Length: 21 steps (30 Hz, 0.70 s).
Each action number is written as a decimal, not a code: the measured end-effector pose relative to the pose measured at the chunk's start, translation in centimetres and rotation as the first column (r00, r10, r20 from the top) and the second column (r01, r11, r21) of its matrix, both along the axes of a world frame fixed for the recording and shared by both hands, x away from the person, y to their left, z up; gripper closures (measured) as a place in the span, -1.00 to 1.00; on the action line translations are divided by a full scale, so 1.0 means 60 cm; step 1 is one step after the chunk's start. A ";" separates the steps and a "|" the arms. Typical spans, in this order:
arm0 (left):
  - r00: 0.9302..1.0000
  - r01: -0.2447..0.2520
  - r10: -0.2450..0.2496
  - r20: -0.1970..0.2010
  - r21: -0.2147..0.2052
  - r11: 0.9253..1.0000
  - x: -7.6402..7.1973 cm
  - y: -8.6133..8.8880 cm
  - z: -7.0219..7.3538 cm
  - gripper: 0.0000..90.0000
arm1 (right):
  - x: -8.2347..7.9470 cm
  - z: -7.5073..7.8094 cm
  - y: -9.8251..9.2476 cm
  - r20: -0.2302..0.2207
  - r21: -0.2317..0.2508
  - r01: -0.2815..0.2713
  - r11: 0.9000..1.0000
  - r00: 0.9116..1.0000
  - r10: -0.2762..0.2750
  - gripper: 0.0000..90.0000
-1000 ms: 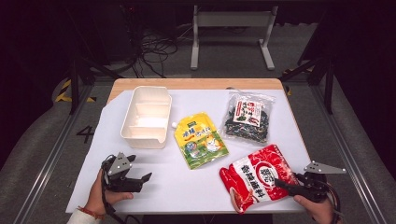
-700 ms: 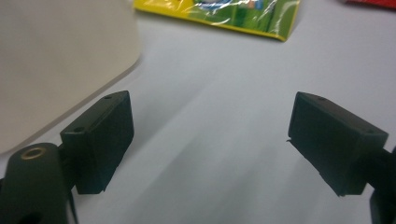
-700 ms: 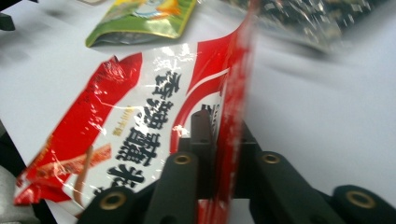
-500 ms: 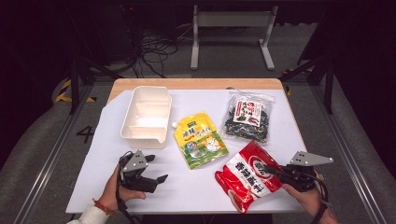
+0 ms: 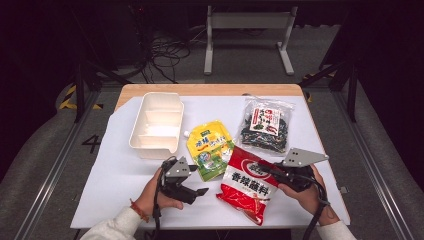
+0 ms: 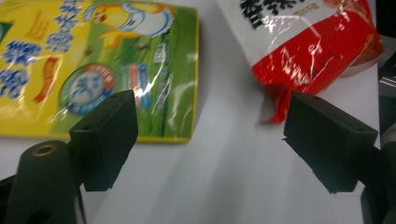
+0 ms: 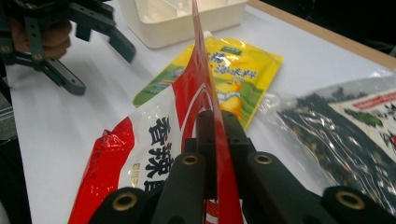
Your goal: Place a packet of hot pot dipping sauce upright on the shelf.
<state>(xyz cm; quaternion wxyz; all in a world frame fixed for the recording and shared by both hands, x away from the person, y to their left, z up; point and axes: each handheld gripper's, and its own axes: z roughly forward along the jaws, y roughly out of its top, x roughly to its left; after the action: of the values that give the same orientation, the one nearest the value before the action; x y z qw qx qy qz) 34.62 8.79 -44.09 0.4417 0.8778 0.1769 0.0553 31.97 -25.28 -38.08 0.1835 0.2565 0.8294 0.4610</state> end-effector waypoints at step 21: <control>0.986 0.153 -0.161 -0.044 -0.150 0.977 0.035 -0.112 0.004 -0.03 | -0.021 0.025 0.034 0.110 0.036 -0.104 0.994 0.989 0.100 0.97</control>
<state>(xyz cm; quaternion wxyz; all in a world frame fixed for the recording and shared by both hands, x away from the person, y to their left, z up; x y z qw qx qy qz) 36.73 2.05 -43.87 0.5027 0.8555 0.1229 -0.0173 30.74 -23.26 -36.56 0.1987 0.1924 0.8206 0.5002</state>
